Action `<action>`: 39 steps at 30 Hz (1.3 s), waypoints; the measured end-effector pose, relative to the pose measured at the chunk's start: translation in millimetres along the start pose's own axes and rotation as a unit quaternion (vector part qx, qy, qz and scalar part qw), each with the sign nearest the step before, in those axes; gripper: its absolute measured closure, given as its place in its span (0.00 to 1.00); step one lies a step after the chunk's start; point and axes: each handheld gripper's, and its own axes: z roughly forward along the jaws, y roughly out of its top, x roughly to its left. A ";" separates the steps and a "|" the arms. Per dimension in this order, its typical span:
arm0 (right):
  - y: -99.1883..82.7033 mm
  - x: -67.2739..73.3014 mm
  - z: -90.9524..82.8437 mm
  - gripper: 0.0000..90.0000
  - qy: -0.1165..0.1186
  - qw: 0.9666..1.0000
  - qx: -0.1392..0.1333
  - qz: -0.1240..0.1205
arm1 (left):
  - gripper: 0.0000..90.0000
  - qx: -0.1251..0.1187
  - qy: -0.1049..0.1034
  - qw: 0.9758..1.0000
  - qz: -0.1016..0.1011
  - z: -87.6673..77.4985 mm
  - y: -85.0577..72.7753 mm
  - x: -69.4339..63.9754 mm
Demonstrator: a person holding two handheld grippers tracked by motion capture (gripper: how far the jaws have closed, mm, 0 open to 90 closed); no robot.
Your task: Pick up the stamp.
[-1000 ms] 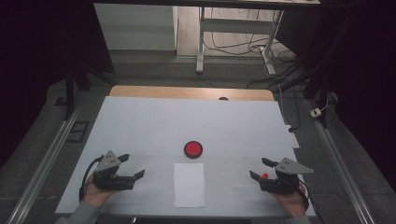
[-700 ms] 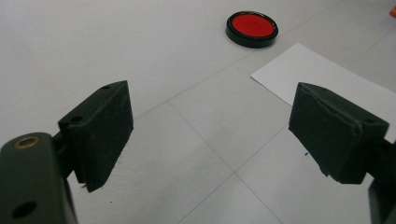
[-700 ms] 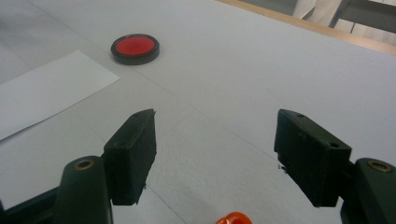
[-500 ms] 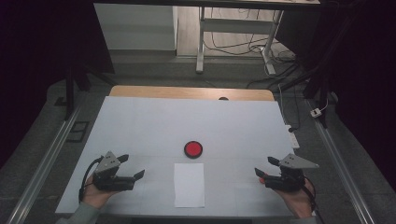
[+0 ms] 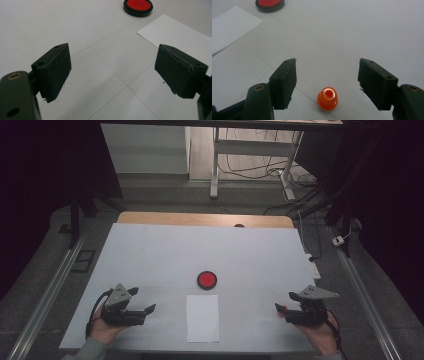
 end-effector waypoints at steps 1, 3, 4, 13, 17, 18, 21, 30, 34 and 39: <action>-1.3 -0.8 1.0 0.35 -0.001 1.000 0.003 0.002 | 0.15 0.000 0.000 1.000 0.000 0.2 -0.4 0.4; -3.8 -2.5 2.8 0.35 -0.002 1.000 0.008 0.004 | 0.15 0.001 0.001 1.000 -0.001 0.3 -0.9 1.0; -4.8 -3.1 3.3 0.35 -0.004 1.000 0.009 0.003 | 0.15 0.001 0.001 1.000 -0.002 0.2 -0.9 0.9; -13.3 -4.8 5.8 0.42 -0.006 1.000 0.020 -0.001 | 0.15 0.003 0.000 1.000 0.001 1.4 -1.2 -1.2; -15.7 -5.6 7.4 0.50 -0.004 1.000 0.023 -0.006 | 0.15 0.005 -0.001 1.000 0.001 2.4 -1.5 -0.9; -16.2 -5.3 7.9 0.52 -0.002 1.000 0.023 -0.006 | 0.15 0.005 0.000 1.000 0.001 2.5 -1.7 -0.8; -16.9 -3.7 9.9 0.56 -0.001 1.000 0.028 -0.012 | 0.15 0.005 0.000 1.000 0.000 2.1 -1.9 -0.4; -20.0 -3.4 13.8 0.65 -0.004 0.999 0.038 -0.014 | 0.15 0.008 0.002 1.000 0.000 3.3 -2.8 0.4; -21.3 -4.2 14.8 0.74 0.000 0.999 0.040 -0.015 | 0.15 0.009 0.001 1.000 0.000 3.5 -3.2 0.4; -21.7 -5.1 15.2 0.80 0.006 0.999 0.037 -0.013 | 0.15 0.012 0.000 1.000 0.002 4.2 -3.6 0.5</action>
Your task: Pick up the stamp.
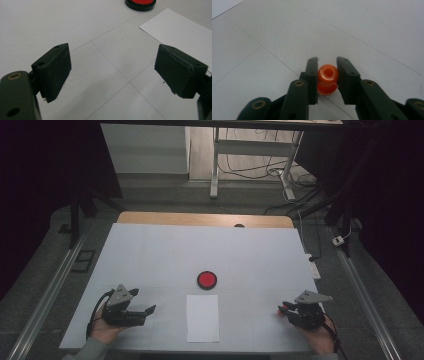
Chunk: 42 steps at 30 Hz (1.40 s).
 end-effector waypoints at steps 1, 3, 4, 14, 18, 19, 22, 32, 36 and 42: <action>0.0 -0.2 0.0 0.80 0.000 1.000 0.000 -0.001 | 0.15 0.000 0.000 1.000 0.000 -0.1 0.0 0.0; 0.2 -0.2 -0.5 0.80 -0.002 1.000 -0.001 -0.001 | 0.15 -0.001 0.001 1.000 0.000 -0.4 0.0 0.2; 0.4 -0.1 -1.0 0.80 -0.003 1.000 -0.001 -0.001 | 0.15 -0.002 0.001 1.000 -0.001 -0.5 0.0 0.2; 2.9 -0.7 -7.1 0.81 -0.005 1.000 -0.030 0.005 | 0.15 -0.002 0.002 1.000 0.001 -0.4 0.1 -0.2; 5.7 1.5 -8.0 0.81 0.000 0.999 -0.047 0.001 | 0.16 -0.005 0.000 1.000 0.001 -0.5 0.8 -1.1; 5.7 1.5 -8.0 0.81 0.000 0.999 -0.047 0.001 | 0.16 -0.005 -0.001 1.000 0.002 -0.4 1.2 -1.3; 7.7 2.3 -9.3 0.81 0.002 0.998 -0.059 0.004 | 0.16 -0.005 -0.004 1.000 0.002 0.4 2.3 -1.7; 6.7 -3.2 -18.1 0.81 0.014 0.995 -0.094 0.033 | 0.16 -0.008 0.003 1.000 0.000 -3.2 2.0 -0.2; 10.9 -6.2 -16.0 0.81 0.021 0.993 -0.107 0.043 | 0.16 -0.006 0.002 1.000 -0.010 -1.8 -0.2 5.0; 17.2 -1.9 -16.5 0.81 0.020 0.991 -0.124 0.038 | 0.16 -0.006 -0.001 1.000 -0.011 -1.1 -1.1 6.2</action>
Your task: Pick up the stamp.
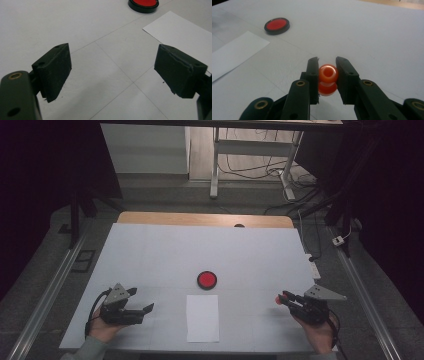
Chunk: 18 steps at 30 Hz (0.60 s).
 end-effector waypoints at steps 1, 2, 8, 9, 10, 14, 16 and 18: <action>1.5 1.0 0.0 0.81 0.000 1.000 -0.003 -0.001 | 0.16 0.000 -0.002 1.000 0.000 0.4 0.1 -0.2; 4.2 2.8 0.5 0.81 0.001 1.000 -0.009 -0.001 | 0.16 0.000 -0.002 1.000 0.000 0.6 0.2 -0.5; 8.0 7.3 4.2 0.81 0.005 1.000 -0.020 -0.003 | 0.16 0.000 -0.002 1.000 0.000 0.3 0.7 -2.5; 8.6 10.4 6.2 0.81 0.008 1.000 -0.019 -0.008 | 0.16 0.000 -0.002 1.000 0.001 0.3 0.7 -3.3; 8.6 10.4 6.2 0.81 0.008 1.000 -0.019 -0.008 | 0.16 0.000 -0.002 1.000 0.002 0.3 0.7 -4.0; 12.1 16.1 11.0 0.81 0.014 0.999 -0.023 -0.017 | 0.16 0.003 -0.004 1.000 0.003 1.3 0.2 -5.1; 13.8 18.1 13.9 0.81 0.019 0.999 -0.027 -0.017 | 0.16 0.002 -0.003 1.000 0.002 1.5 0.4 -4.5; 15.3 19.5 16.5 0.81 0.023 0.999 -0.029 -0.016 | 0.16 0.002 -0.004 1.000 0.002 2.1 1.1 -3.6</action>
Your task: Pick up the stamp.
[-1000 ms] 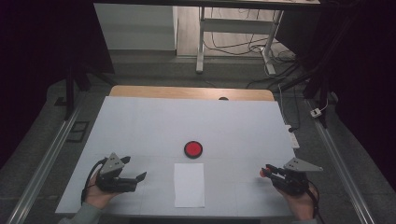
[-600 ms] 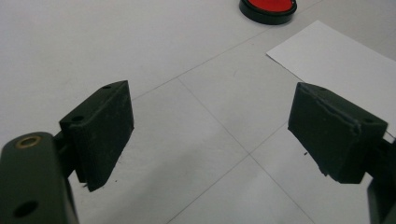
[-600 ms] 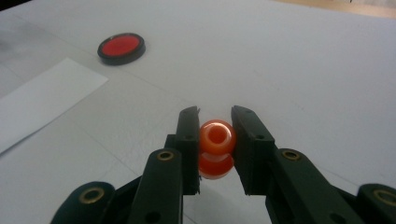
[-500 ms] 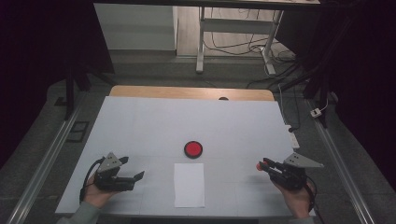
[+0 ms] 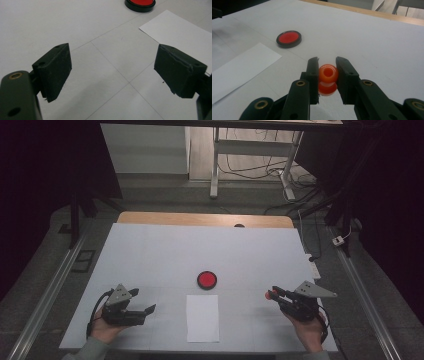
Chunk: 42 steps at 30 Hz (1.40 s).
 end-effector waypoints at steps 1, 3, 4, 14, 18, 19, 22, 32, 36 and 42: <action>0.9 1.3 1.6 0.81 0.004 1.000 -0.005 0.004 | 0.16 0.000 0.000 1.000 0.000 0.4 0.2 0.1; 1.3 2.0 2.1 0.81 0.006 1.000 -0.007 0.006 | 0.16 0.000 0.001 1.000 -0.001 1.1 0.8 -0.2; 1.7 2.9 2.5 0.81 0.007 1.000 -0.009 0.008 | 0.16 -0.001 0.001 1.000 0.000 1.4 1.0 -0.5; 9.0 8.7 10.4 0.81 0.019 0.999 -0.023 0.015 | 0.16 0.002 0.000 1.000 -0.001 3.2 1.6 0.5; 12.7 10.6 14.2 0.81 0.023 0.999 -0.023 0.011 | 0.16 0.002 0.001 1.000 -0.001 3.8 1.7 0.2; 13.6 11.2 14.6 0.81 0.026 0.999 -0.024 0.010 | 0.16 0.002 0.001 1.000 -0.001 3.8 1.7 0.1; 16.6 14.1 17.2 0.81 0.030 0.999 -0.025 0.006 | 0.16 0.002 0.002 1.000 -0.001 3.9 1.9 -0.6; 25.0 23.5 30.3 0.81 0.048 0.999 -0.021 -0.006 | 0.16 0.003 0.000 1.000 -0.001 4.5 2.4 -0.4; 27.3 29.0 36.3 0.81 0.056 0.998 -0.019 -0.012 | 0.16 0.003 -0.001 1.000 0.002 4.7 2.6 -1.3; 29.4 34.9 42.6 0.81 0.066 0.998 -0.016 -0.017 | 0.16 0.002 -0.002 1.000 0.003 5.1 3.3 -1.6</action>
